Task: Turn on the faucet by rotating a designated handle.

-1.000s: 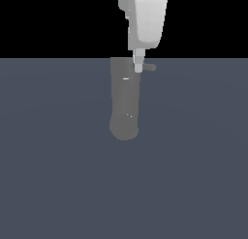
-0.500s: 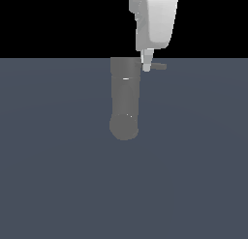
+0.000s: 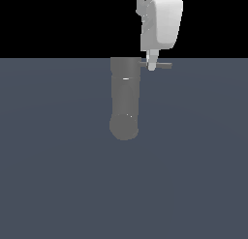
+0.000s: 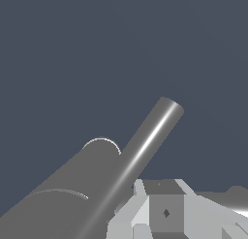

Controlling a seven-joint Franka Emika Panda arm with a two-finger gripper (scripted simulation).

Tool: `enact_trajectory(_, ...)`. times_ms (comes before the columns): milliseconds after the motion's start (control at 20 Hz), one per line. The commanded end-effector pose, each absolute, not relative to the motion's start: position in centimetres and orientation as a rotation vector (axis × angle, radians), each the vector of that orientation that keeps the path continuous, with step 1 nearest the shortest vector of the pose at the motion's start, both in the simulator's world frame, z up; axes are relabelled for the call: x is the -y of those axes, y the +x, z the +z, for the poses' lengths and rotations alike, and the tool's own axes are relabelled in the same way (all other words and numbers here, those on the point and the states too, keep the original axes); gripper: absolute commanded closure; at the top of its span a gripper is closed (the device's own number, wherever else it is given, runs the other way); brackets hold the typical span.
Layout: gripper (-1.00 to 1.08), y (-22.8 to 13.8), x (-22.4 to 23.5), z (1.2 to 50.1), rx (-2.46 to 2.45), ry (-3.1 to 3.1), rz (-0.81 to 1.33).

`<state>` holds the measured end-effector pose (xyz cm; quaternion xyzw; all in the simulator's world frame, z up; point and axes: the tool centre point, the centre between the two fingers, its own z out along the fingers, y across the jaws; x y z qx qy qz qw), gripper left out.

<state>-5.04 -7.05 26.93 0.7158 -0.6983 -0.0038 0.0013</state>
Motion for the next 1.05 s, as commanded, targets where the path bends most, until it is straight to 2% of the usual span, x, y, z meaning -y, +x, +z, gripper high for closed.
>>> enact_trajectory(0,1.08,-4.5,9.1,26.9,2.226,2.217,0.0)
enact_trajectory(1000,1.08,-1.7,12.7,27.0,2.246,2.196,0.0)
